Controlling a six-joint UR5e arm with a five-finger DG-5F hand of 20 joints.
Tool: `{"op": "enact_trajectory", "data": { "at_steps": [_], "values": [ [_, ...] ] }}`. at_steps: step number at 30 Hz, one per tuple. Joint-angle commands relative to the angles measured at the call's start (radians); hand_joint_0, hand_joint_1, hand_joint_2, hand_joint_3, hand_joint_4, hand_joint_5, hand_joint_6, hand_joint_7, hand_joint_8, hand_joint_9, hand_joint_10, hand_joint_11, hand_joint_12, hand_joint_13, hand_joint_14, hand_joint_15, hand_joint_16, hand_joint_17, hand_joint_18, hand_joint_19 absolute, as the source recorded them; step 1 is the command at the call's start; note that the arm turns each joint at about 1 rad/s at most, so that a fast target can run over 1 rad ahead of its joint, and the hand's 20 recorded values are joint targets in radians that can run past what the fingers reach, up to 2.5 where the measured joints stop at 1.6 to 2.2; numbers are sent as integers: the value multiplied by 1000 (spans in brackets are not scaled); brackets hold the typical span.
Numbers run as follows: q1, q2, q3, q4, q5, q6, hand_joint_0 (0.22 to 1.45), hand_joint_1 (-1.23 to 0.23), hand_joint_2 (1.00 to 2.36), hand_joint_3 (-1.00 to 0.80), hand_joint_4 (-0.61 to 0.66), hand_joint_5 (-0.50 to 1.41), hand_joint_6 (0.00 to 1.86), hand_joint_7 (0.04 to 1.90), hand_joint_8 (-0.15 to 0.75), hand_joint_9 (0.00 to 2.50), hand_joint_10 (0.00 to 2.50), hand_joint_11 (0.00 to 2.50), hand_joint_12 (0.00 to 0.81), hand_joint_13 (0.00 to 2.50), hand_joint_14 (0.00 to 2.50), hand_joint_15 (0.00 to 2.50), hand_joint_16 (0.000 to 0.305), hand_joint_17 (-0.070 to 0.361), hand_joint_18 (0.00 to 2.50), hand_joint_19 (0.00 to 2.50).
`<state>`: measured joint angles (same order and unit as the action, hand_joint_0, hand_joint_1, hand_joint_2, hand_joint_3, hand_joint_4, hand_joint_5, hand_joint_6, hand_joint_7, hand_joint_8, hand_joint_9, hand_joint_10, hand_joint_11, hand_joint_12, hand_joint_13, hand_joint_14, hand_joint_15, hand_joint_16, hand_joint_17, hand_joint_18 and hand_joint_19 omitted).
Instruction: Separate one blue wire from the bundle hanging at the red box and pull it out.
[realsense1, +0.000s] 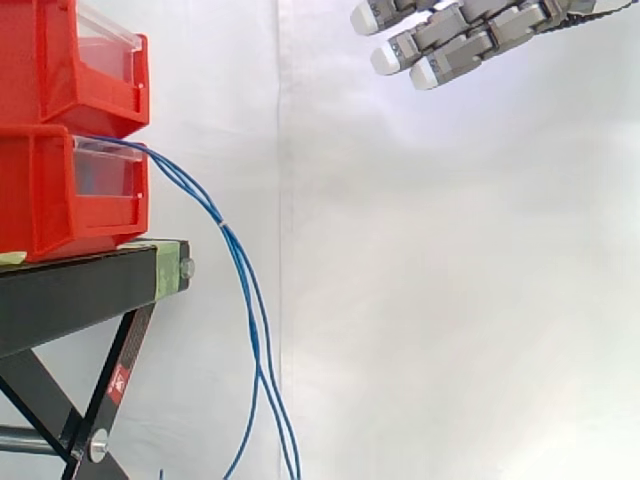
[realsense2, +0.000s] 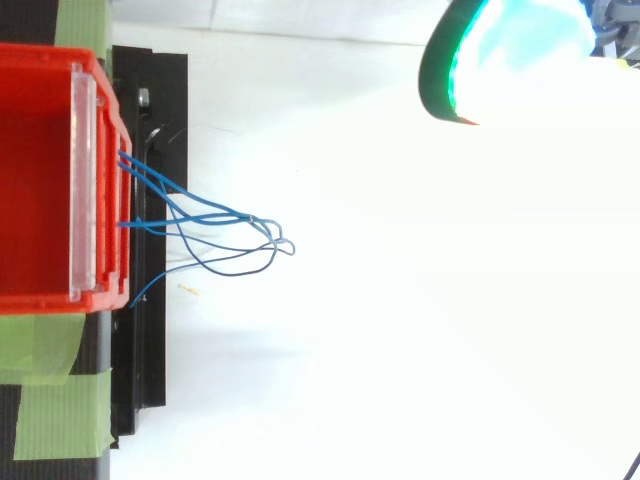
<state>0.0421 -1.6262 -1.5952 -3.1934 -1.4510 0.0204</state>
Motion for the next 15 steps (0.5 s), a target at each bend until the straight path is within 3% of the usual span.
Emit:
{"op": "enact_trajectory", "data": {
  "at_steps": [1,15],
  "values": [
    [1,0,1,1,0,0,431,-260,1000,-500,137,-275,501,658,253,66,0,0,378,0,3,149,74,166,0,0],
    [2,0,0,3,-2,0,447,-308,1000,-500,180,-252,501,656,275,211,0,0,386,25,3,131,73,164,0,0]
  ]
}}
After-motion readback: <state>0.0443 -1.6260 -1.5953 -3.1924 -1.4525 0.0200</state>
